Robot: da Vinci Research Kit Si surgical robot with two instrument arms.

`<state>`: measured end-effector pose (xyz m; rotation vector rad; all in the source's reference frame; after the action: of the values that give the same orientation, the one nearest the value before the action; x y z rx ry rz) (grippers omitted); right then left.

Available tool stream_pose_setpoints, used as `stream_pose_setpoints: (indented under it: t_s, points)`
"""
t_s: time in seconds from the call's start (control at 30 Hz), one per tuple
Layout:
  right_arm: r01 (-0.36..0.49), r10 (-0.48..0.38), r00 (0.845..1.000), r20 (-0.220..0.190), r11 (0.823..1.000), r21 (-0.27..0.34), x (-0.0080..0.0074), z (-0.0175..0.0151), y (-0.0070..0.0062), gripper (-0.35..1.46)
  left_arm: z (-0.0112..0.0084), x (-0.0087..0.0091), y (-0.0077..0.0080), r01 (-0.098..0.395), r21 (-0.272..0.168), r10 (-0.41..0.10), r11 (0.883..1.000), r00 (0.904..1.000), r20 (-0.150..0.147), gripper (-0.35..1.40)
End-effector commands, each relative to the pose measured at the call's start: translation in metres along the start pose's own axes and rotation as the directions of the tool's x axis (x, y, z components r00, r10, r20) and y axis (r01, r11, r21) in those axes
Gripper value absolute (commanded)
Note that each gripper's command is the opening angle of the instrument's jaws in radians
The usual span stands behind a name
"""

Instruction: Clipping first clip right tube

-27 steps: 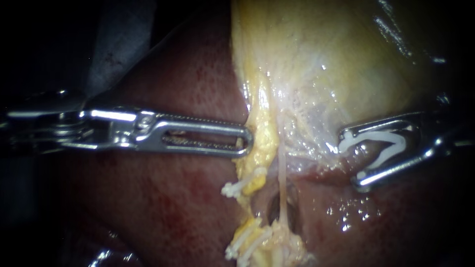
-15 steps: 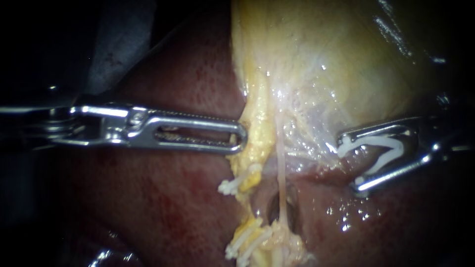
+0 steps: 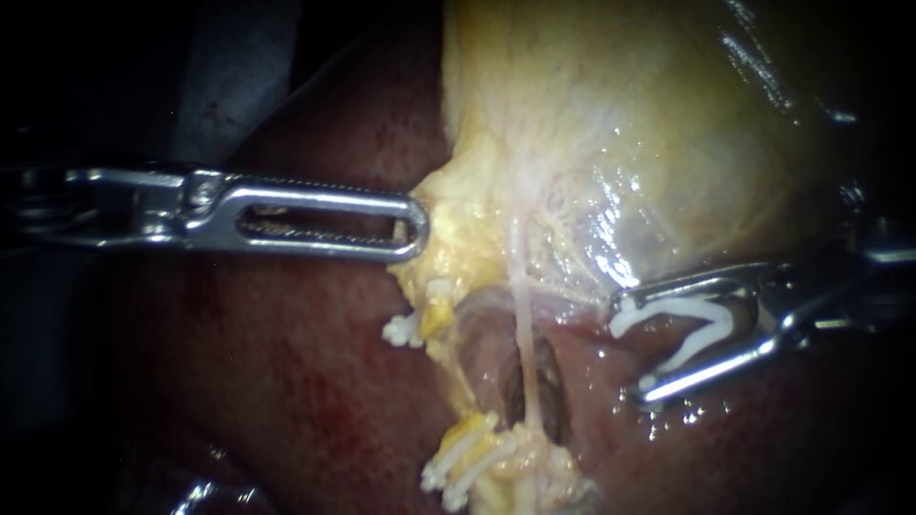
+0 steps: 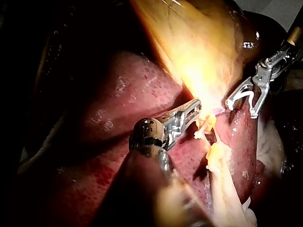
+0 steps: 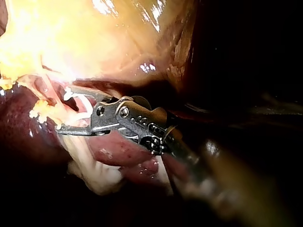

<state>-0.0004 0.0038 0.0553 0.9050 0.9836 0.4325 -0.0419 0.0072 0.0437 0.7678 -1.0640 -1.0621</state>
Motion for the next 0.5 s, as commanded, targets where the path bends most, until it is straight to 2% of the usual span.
stream_pose_setpoints:
  t_s: [0.03,0.3,0.5]
  points:
    - [-0.005,0.005,1.0,0.004,1.0,0.005,-0.0002,0.0004,0.0,0.53,-0.0001,0.0,0.0,-0.001,0.0,0.001,1.0,1.0,0.001,-0.35]
    - [-0.025,0.024,0.999,0.027,0.999,0.03,-0.0024,0.0037,0.0007,0.52,-0.0004,0.0002,-0.0001,-0.001,0.001,0.001,1.0,1.0,0.0,-0.35]
    - [-0.033,0.032,0.999,0.031,0.999,0.029,-0.0032,0.0052,0.0015,0.52,-0.0004,0.0002,-0.0003,-0.001,0.0,0.001,1.0,1.0,0.001,-0.35]
